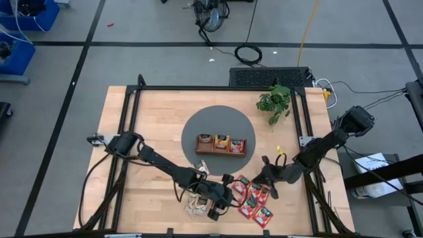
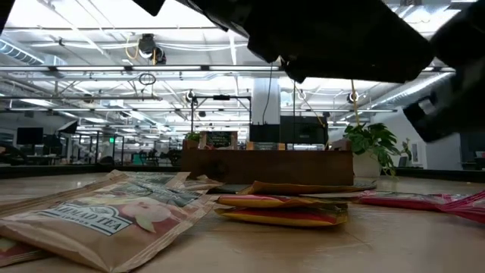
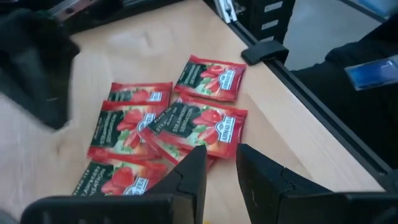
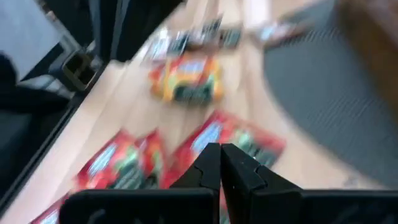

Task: Pick & Place Tea
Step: Put the red tea bag into the right section of the wooden organizer

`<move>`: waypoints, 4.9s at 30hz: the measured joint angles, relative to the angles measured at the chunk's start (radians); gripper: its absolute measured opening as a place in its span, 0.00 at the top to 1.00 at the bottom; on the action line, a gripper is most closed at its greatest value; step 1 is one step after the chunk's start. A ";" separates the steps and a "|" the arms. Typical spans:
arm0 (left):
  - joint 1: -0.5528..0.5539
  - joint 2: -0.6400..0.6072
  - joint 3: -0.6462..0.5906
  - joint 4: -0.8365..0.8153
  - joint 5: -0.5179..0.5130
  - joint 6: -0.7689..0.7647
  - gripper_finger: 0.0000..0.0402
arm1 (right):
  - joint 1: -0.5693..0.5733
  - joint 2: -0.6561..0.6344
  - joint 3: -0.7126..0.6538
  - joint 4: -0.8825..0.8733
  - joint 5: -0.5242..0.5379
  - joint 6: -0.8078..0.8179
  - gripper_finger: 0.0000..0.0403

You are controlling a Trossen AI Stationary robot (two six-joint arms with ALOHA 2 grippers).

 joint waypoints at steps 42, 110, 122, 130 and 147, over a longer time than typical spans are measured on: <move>-0.055 0.430 0.671 -0.402 -0.123 -0.623 0.77 | 0.215 0.130 0.063 0.034 0.006 0.163 0.80; -0.062 0.475 0.708 -0.383 -0.254 -0.418 0.77 | 0.108 0.155 0.063 -0.054 -0.110 0.321 0.68; -0.033 0.473 0.697 -0.393 -0.209 -0.470 0.77 | 0.079 0.154 0.063 -0.085 -0.204 0.373 0.68; -0.008 0.497 0.697 -0.358 -0.209 -0.475 0.77 | 0.076 0.154 0.063 -0.088 -0.228 0.363 0.68; -0.009 0.519 0.699 -0.353 -0.180 -0.485 0.77 | 0.056 0.155 0.063 -0.017 -0.206 0.289 0.71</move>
